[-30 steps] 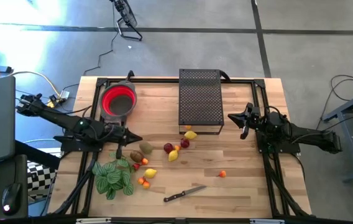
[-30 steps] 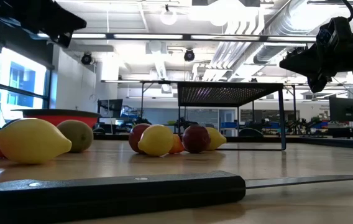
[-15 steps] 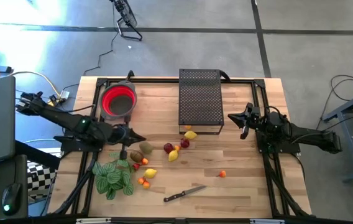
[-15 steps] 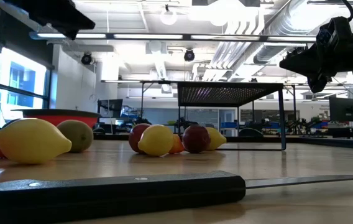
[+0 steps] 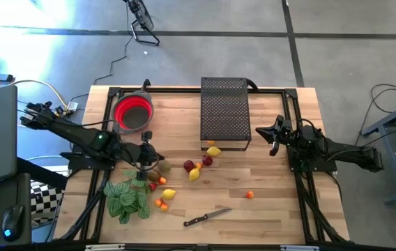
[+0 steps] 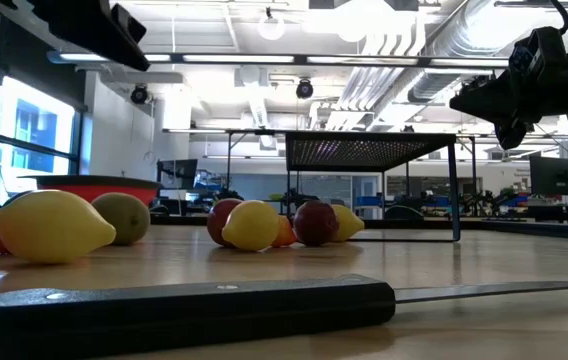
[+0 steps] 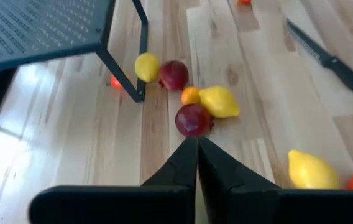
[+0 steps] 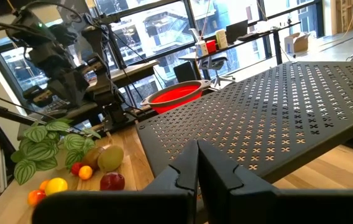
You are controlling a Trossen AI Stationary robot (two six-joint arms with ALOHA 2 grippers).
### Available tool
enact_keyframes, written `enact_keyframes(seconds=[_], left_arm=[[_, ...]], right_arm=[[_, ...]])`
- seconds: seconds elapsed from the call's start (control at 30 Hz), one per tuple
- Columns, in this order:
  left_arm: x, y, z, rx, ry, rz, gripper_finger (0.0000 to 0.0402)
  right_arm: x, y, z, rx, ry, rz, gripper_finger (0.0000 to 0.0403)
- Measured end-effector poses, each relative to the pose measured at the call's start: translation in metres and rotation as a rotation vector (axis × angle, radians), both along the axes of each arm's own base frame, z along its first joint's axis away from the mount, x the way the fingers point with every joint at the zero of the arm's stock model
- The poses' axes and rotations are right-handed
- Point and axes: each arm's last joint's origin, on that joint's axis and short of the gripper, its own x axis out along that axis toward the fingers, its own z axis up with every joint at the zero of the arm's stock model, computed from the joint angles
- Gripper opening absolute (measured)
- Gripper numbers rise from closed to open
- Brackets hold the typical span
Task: Pick & Place Fruit
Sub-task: Put the right green kiwi into strainer bowl
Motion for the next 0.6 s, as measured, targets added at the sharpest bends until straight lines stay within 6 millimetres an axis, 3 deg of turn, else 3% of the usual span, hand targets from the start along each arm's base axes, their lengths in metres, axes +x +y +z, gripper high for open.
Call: enact_keyframes(seconds=[0.13, 0.6], left_arm=[[0.003, -0.001, -0.004, 0.010, 0.021, 0.020, 0.0060], [0.008, 0.000, -0.013, 0.025, 0.058, 0.128, 0.0278]], right_arm=[[0.000, 0.000, 0.000, 0.000, 0.000, 0.000, 0.0002], [0.000, 0.000, 0.000, 0.000, 0.000, 0.000, 0.0002]])
